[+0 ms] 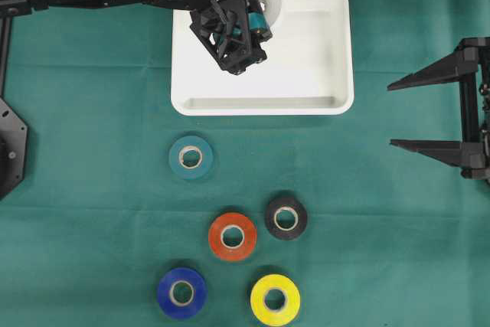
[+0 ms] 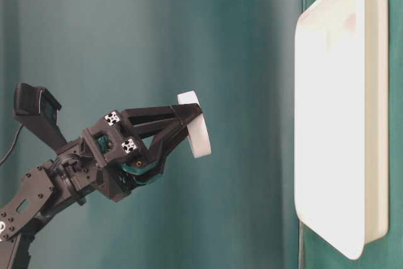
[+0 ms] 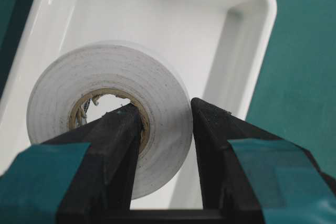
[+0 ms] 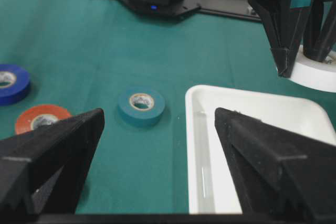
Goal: Pick up the tape from a random location and place it into the white case.
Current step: 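Carry the white roll with the left gripper over the white tray, then lower the white roll into the tray and open the left gripper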
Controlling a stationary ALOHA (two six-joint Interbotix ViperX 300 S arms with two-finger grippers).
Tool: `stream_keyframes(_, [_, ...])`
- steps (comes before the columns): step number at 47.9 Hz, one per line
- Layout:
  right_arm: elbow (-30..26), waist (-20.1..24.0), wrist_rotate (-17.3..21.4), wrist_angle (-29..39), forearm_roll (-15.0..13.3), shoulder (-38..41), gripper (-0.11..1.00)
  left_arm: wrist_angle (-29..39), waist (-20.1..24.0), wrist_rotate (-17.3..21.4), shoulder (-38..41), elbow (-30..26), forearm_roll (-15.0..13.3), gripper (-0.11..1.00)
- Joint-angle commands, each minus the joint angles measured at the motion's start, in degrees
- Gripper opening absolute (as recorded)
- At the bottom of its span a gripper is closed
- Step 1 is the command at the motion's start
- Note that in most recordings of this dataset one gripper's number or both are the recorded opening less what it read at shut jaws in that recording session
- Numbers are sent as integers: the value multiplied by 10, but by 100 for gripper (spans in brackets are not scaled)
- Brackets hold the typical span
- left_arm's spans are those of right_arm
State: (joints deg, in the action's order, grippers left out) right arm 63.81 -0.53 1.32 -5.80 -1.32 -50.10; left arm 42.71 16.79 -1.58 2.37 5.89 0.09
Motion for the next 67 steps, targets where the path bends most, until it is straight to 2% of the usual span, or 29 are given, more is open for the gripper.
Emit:
stream_keyframes(1, [-17,-1,2,-3,-1,4,90,-5,-4,-1,-23,-5,0,26])
stream_keyframes(7, [-17,-1,2,-4,-1,5,90,-28,-4,-2,-19,11,-1,26])
stream_keyframes(22, [-17,-1,1,-4,-1,14,90,-146,3,-2,19,98,0,26])
stream_keyframes(32, [-17,-1,1,-7,0,17,90,-227,11,-3,49,134,0,26])
stream_keyframes(46, [-17,-1,1,-9,-1,20,90,-241,27,1,109,127,0,26])
stream_keyframes(67, [-17,-1,-1,-9,-3,21,90,-238,27,0,115,114,-1,26])
